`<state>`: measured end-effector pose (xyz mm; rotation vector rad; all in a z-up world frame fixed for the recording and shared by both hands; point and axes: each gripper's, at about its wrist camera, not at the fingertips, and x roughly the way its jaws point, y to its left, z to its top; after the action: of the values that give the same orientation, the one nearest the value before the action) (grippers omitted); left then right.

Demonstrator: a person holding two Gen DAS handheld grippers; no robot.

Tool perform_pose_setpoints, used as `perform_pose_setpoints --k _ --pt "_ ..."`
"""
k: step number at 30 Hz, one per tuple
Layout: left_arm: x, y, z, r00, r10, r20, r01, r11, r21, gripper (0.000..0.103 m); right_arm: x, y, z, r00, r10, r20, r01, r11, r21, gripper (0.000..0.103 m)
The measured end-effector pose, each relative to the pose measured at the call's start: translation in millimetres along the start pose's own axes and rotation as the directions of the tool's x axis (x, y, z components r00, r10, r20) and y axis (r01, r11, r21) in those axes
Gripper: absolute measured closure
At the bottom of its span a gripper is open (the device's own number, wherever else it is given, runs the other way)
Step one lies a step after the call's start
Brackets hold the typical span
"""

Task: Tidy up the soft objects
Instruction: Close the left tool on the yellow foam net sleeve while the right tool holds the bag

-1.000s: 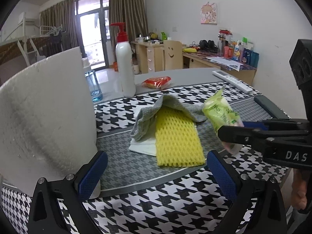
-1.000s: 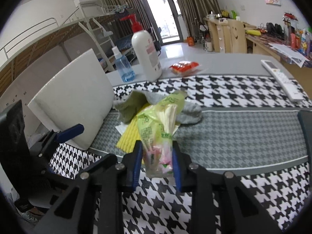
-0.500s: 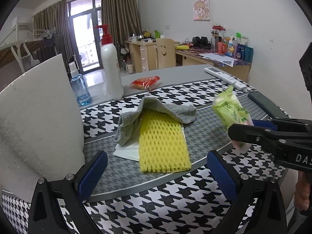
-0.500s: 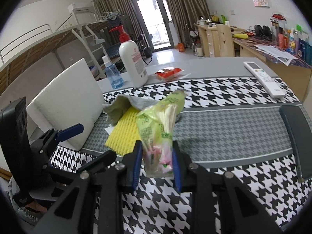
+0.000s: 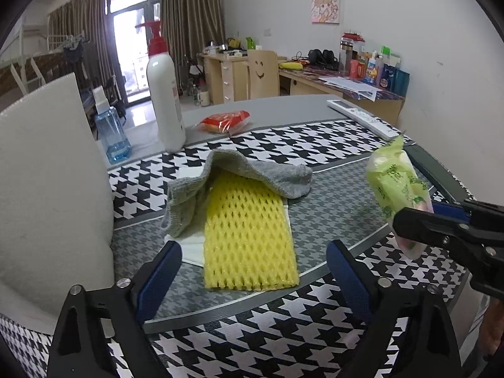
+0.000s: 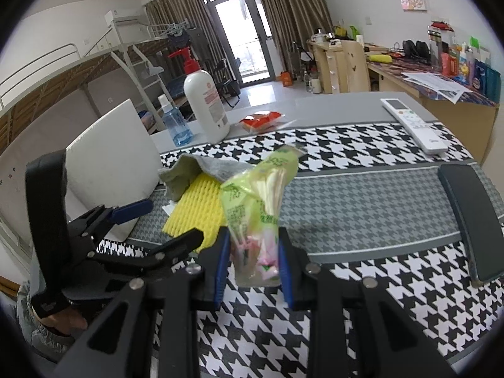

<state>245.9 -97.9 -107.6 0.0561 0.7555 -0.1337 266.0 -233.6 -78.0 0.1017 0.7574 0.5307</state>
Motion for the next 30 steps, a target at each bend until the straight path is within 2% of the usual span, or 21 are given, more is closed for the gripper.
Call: perform_pose_setpoints --k 4,10,14,19,21,23,28,29,30 --pt "6 0 1 1.0 0.021 -0.022 -0.021 1.0 -0.002 0.014 0 -1 -1 1.0 0.002 -0.001 -0.002 1.0 0.005 0.07" --pt "12 3 -2 0.998 0.023 -0.058 -0.024 1.0 -0.012 0.023 1 -1 -1 1.0 -0.004 -0.004 0.004 1.0 0.001 0.07" --pt "15 2 -3 0.997 0.012 -0.077 -0.012 1.0 -0.007 0.039 2 -1 -1 1.0 -0.006 -0.006 0.006 1.0 -0.002 0.07" --pt "15 2 -5 0.996 0.008 -0.084 -0.008 1.0 -0.006 0.047 1 -1 -2 1.0 -0.008 -0.005 0.008 1.0 -0.001 0.07" --pt "15 2 -5 0.997 0.012 -0.082 -0.012 1.0 -0.008 0.057 1 -1 -2 1.0 -0.009 -0.006 0.009 1.0 0.001 0.07" --pt "14 3 -5 0.997 0.017 -0.082 -0.017 1.0 -0.006 0.061 2 0 -2 1.0 -0.012 -0.009 0.012 1.0 -0.002 0.07" --pt "12 2 -5 0.997 0.027 -0.075 -0.026 1.0 0.011 0.08 0 1 -2 1.0 -0.012 -0.002 0.012 1.0 -0.006 0.07" --pt "11 2 -5 0.997 0.031 -0.073 -0.03 0.999 0.013 0.09 0 2 -2 1.0 -0.014 -0.001 0.014 1.0 -0.007 0.07" --pt "10 2 -4 0.997 0.029 -0.071 -0.029 1.0 0.012 0.09 0 2 -2 1.0 -0.014 -0.001 0.014 1.0 -0.007 0.07"
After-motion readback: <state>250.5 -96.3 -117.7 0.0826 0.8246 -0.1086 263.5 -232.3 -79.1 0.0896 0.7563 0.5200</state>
